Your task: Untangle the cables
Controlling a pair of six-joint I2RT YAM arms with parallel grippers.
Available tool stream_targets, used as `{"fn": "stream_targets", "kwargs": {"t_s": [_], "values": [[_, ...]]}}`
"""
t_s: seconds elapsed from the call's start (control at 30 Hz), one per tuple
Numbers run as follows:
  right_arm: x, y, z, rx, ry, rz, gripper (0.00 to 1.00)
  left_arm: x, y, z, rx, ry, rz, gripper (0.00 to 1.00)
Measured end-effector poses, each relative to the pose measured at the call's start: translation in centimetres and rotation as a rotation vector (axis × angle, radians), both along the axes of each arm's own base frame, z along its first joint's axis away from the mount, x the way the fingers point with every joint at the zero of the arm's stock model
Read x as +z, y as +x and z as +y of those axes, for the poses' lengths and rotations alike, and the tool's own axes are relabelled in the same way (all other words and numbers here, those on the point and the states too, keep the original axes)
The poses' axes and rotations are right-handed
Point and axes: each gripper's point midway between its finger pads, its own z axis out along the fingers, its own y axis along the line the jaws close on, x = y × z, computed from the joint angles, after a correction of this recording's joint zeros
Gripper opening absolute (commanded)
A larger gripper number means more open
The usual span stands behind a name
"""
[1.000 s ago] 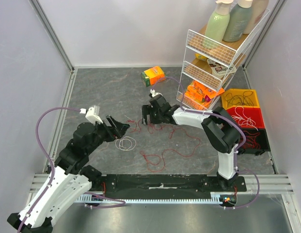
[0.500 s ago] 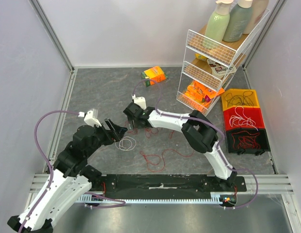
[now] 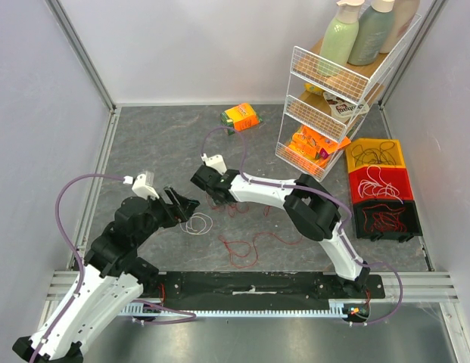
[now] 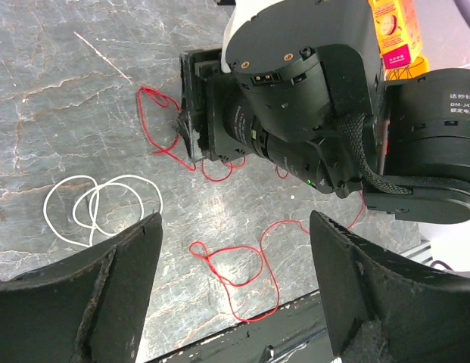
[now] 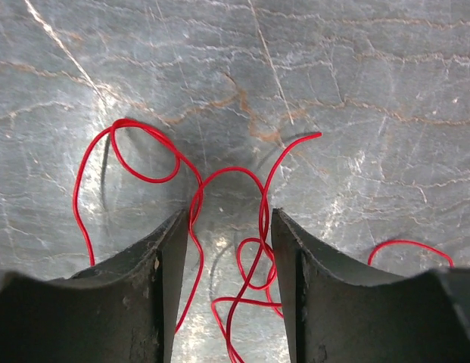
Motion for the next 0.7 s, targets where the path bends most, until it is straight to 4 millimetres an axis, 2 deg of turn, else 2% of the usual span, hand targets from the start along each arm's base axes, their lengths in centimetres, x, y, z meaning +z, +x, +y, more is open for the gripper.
{"fn": "stream_targets", "kwargs": {"t_s": [0.1,0.2,0.23,0.3,0.47,0.6,0.7], "values": [[0.0,-0.4,-0.8,0.010,-0.015,0.009,0.66,0.2,-0.1,0.1,0.001,-0.008,-0.010,0.84],[0.0,-0.5,-1.5,0.017,-0.013,0.024,0.61,0.2,-0.1,0.0,0.001,-0.011,-0.009,0.83],[-0.1,-0.5,-1.7,0.018,-0.002,0.033,0.58,0.2,-0.1,0.0,0.001,-0.011,-0.009,0.83],[-0.3,-0.6,-2.0,0.022,0.041,0.047,0.45,0.1,-0.2,0.1,0.001,-0.010,-0.007,0.83],[-0.4,-1.4,-3.6,0.037,0.096,0.065,0.02,0.2,-0.3,0.1,0.001,-0.014,-0.013,0.83],[0.5,-1.8,-4.8,0.057,0.096,0.042,0.00,0.3,-0.3,0.1,0.001,-0.015,-0.014,0.83],[3.6,-2.4,-6.6,0.054,0.111,-0.018,0.00,0.3,-0.3,0.1,0.001,-0.015,-0.014,0.83]]}}
